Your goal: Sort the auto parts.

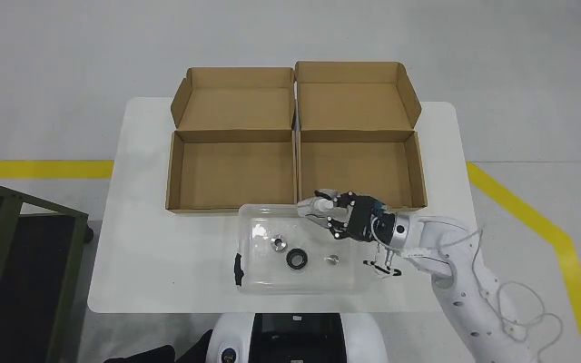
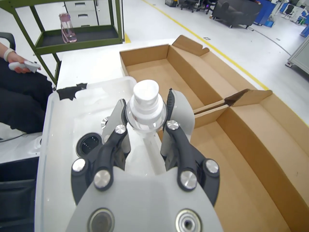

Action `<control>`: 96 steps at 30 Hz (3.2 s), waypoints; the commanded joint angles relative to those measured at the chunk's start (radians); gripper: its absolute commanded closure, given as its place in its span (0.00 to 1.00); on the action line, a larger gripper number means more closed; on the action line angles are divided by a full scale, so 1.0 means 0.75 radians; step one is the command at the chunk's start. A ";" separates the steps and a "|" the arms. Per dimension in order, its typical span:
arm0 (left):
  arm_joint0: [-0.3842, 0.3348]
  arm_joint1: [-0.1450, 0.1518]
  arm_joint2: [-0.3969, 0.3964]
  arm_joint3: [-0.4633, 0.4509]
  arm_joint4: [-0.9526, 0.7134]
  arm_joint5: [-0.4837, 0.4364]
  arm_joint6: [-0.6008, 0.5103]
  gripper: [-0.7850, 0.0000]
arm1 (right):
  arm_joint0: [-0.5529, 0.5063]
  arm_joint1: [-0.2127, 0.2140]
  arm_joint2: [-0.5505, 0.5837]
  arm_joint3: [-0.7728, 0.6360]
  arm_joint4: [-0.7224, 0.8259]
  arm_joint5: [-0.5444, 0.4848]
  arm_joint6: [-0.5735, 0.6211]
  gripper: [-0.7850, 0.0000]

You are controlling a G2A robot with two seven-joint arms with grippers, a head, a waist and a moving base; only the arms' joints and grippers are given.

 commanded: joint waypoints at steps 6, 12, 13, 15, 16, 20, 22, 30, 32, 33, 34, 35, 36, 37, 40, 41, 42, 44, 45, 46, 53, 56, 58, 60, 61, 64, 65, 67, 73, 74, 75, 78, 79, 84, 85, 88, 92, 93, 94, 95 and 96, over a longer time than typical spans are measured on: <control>0.000 0.000 0.000 0.000 0.000 0.000 0.000 0.00 | 0.013 -0.017 -0.029 0.002 0.140 0.127 -0.127 1.00; 0.000 0.000 0.000 0.000 0.000 0.000 0.000 0.00 | 0.037 -0.033 -0.030 0.013 0.249 0.231 -0.255 1.00; 0.000 0.000 0.000 0.000 0.000 0.000 0.000 0.00 | 0.040 -0.034 -0.025 0.012 0.259 0.242 -0.271 1.00; 0.000 0.000 0.000 0.000 0.000 0.000 0.000 0.00 | 0.046 -0.037 -0.014 0.007 0.286 0.265 -0.309 1.00; 0.000 0.000 0.000 0.000 0.000 0.000 0.000 0.00 | 0.051 -0.039 -0.008 0.005 0.300 0.274 -0.324 1.00; 0.000 0.000 0.000 0.000 0.000 0.000 0.000 0.00 | 0.077 -0.043 0.013 -0.005 0.347 0.293 -0.362 1.00; 0.000 0.000 0.000 0.000 0.000 0.000 0.000 0.00 | 0.092 -0.045 0.021 -0.011 0.366 0.296 -0.376 1.00; 0.000 0.000 0.000 0.000 0.000 0.000 0.000 0.00 | 0.142 -0.053 0.054 -0.047 0.408 0.294 -0.433 1.00; 0.000 0.000 0.000 0.000 0.000 0.000 0.000 0.00 | 0.149 -0.054 0.059 -0.053 0.418 0.290 -0.449 1.00; 0.000 0.000 0.000 0.000 0.000 0.000 0.000 0.00 | 0.151 -0.055 0.061 -0.055 0.424 0.287 -0.456 1.00; 0.000 0.000 0.000 0.000 0.000 0.000 0.000 0.00 | 0.154 -0.056 0.062 -0.056 0.428 0.286 -0.463 1.00; 0.000 0.000 0.000 0.000 0.000 0.000 0.000 0.00 | 0.155 -0.057 0.062 -0.056 0.433 0.284 -0.469 1.00; 0.000 0.000 0.000 0.000 0.000 0.000 0.000 0.00 | 0.157 -0.059 0.061 -0.056 0.438 0.282 -0.476 1.00; 0.000 0.000 0.000 0.000 0.000 0.000 0.000 0.00 | 0.159 -0.060 0.060 -0.055 0.443 0.279 -0.482 1.00; 0.000 0.000 0.000 0.000 0.000 0.000 0.000 0.00 | 0.165 -0.064 0.054 -0.051 0.464 0.270 -0.503 1.00; 0.000 0.000 0.000 0.000 0.000 0.000 0.000 0.00 | 0.169 -0.065 0.052 -0.048 0.466 0.264 -0.505 1.00; 0.000 0.000 0.000 0.000 0.000 0.000 0.000 0.00 | 0.172 -0.066 0.049 -0.045 0.461 0.253 -0.501 1.00; 0.000 0.000 0.000 0.000 0.000 0.000 0.000 0.00 | 0.173 -0.065 0.037 -0.025 0.440 0.222 -0.473 1.00; 0.000 0.000 0.000 0.000 0.000 0.000 0.000 0.00 | 0.168 -0.065 0.034 -0.013 0.434 0.219 -0.459 1.00; 0.000 0.000 0.000 0.000 0.000 0.000 0.000 0.00 | 0.164 -0.065 0.032 -0.007 0.423 0.217 -0.441 1.00; 0.000 0.000 0.000 0.000 0.000 0.000 0.000 0.00 | 0.100 -0.049 0.032 0.039 0.305 0.126 -0.251 1.00; 0.000 0.000 0.000 0.000 0.000 0.000 0.000 0.00 | 0.070 -0.042 0.031 0.070 0.300 0.072 -0.191 1.00; 0.000 0.000 0.000 0.000 0.000 0.000 0.000 0.00 | 0.055 -0.039 0.030 0.094 0.306 0.044 -0.168 1.00; 0.000 0.000 0.000 0.000 0.000 0.000 0.000 0.00 | 0.051 -0.035 0.029 0.123 0.301 0.010 -0.131 1.00; 0.000 0.000 0.000 0.000 0.000 0.000 0.000 0.00 | 0.053 -0.033 0.031 0.141 0.296 0.002 -0.113 1.00; 0.000 0.000 0.000 0.000 0.000 0.000 0.000 0.00 | 0.071 -0.028 0.034 0.186 0.275 -0.023 -0.066 1.00; 0.000 0.000 0.000 0.000 0.000 0.000 0.000 0.00 | 0.078 -0.028 0.034 0.204 0.269 -0.028 -0.055 1.00; 0.000 0.000 0.000 0.000 0.000 0.000 0.000 0.00 | 0.096 -0.026 0.030 0.237 0.253 -0.038 -0.031 1.00; 0.000 0.000 0.000 0.000 0.000 0.000 0.000 0.00 | 0.171 -0.025 0.000 0.348 0.182 -0.057 0.037 1.00; 0.000 0.000 0.000 0.000 0.000 0.000 0.000 0.00 | 0.187 -0.025 -0.006 0.360 0.166 -0.057 0.045 1.00; 0.000 0.000 0.000 0.000 0.000 0.000 0.000 0.00 | 0.201 -0.026 -0.011 0.373 0.156 -0.053 0.046 1.00; 0.000 0.000 0.000 0.000 0.000 0.000 0.000 0.00 | 0.250 -0.028 -0.026 0.415 0.119 -0.037 0.049 1.00; 0.000 0.000 0.000 0.000 0.000 0.000 0.000 0.00 | 0.267 -0.030 -0.032 0.431 0.114 -0.034 0.040 1.00; 0.000 0.000 0.000 0.000 0.000 0.000 0.000 0.00 | 0.344 -0.038 -0.079 0.509 0.043 -0.020 0.039 1.00; 0.000 0.000 0.000 0.000 0.000 0.000 0.000 0.00 | 0.356 -0.040 -0.090 0.525 0.037 -0.017 0.035 1.00; 0.000 0.000 0.000 0.000 0.000 0.000 0.000 0.00 | 0.394 -0.048 -0.125 0.579 0.021 -0.009 0.023 1.00; 0.000 0.000 0.000 0.000 0.000 0.000 0.000 0.00 | 0.447 -0.057 -0.164 0.648 -0.006 0.004 0.012 1.00; 0.000 0.000 0.000 0.000 0.000 0.000 0.000 0.00 | 0.458 -0.059 -0.172 0.664 -0.014 0.007 0.012 1.00; 0.000 0.000 0.000 0.000 0.000 0.000 0.000 0.00 | 0.469 -0.061 -0.180 0.680 -0.024 0.009 0.013 1.00; 0.000 0.000 0.000 0.000 0.000 0.000 0.000 0.00 | 0.479 -0.063 -0.188 0.696 -0.027 0.010 0.007 1.00; 0.000 0.000 0.000 0.000 0.000 0.000 0.000 0.00 | 0.488 -0.065 -0.196 0.712 -0.030 0.009 0.002 1.00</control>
